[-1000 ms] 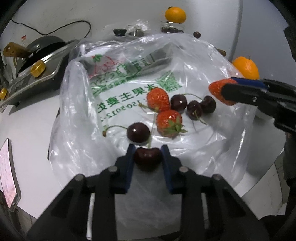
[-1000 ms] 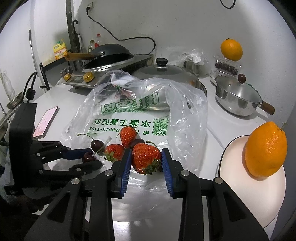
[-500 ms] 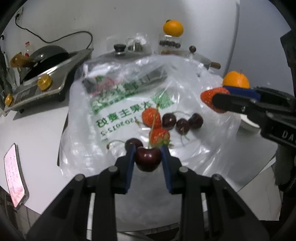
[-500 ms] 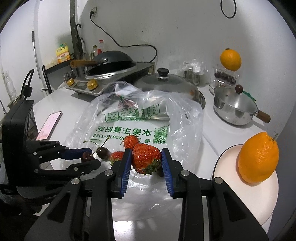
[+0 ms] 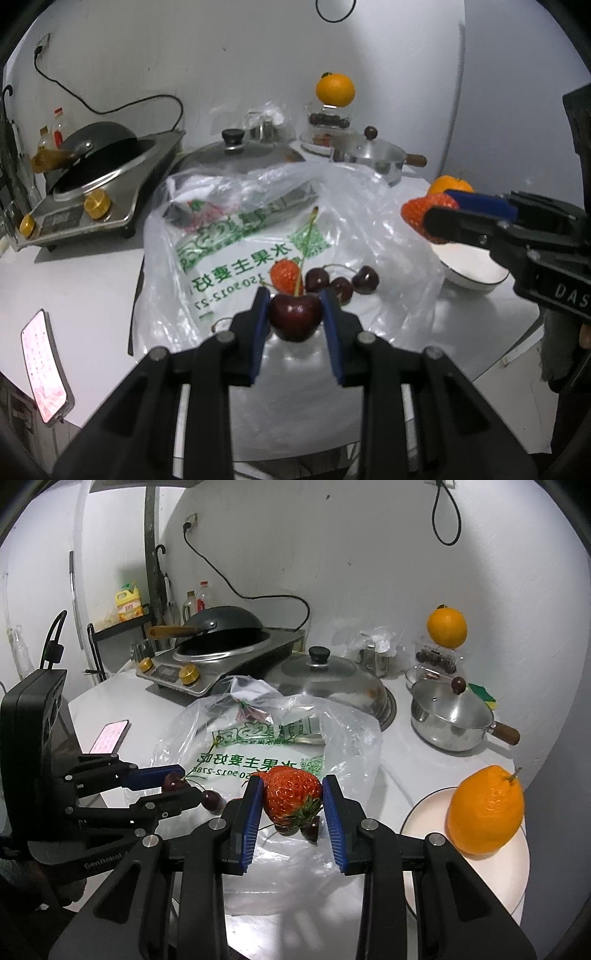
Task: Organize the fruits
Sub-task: 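Carry the strawberry and the cherry over the white plate with both grippers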
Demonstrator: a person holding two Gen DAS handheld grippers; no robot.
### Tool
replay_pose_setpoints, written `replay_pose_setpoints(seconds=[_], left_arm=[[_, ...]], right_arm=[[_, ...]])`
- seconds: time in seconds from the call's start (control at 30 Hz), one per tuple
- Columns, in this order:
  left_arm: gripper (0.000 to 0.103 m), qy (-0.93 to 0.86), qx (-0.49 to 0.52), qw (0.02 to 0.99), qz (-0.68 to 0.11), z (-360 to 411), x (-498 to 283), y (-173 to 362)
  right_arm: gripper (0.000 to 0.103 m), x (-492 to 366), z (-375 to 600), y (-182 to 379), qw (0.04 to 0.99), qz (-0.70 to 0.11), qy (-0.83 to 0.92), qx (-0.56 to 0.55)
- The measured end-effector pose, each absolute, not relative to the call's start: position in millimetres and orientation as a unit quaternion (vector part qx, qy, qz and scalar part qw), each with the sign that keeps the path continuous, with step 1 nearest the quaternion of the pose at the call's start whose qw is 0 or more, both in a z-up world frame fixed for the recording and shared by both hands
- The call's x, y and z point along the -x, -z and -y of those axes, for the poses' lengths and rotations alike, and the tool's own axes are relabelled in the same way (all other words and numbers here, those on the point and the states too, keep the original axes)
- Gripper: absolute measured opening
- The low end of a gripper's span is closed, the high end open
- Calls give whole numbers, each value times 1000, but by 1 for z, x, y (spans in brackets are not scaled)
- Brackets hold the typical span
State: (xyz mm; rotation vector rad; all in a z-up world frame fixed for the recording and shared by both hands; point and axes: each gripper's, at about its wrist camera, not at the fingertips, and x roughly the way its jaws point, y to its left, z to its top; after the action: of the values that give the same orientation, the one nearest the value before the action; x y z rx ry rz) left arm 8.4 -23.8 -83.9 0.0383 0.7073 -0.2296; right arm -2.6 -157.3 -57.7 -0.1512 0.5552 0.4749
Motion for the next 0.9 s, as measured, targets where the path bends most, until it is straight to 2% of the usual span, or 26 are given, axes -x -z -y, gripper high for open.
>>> replay_pose_setpoints(seconds=[0.9], left_arm=[[29,143,-50,929,-337,96,-19,69]], right_arm=[[35,14,240,59,946,-264,-185,38]])
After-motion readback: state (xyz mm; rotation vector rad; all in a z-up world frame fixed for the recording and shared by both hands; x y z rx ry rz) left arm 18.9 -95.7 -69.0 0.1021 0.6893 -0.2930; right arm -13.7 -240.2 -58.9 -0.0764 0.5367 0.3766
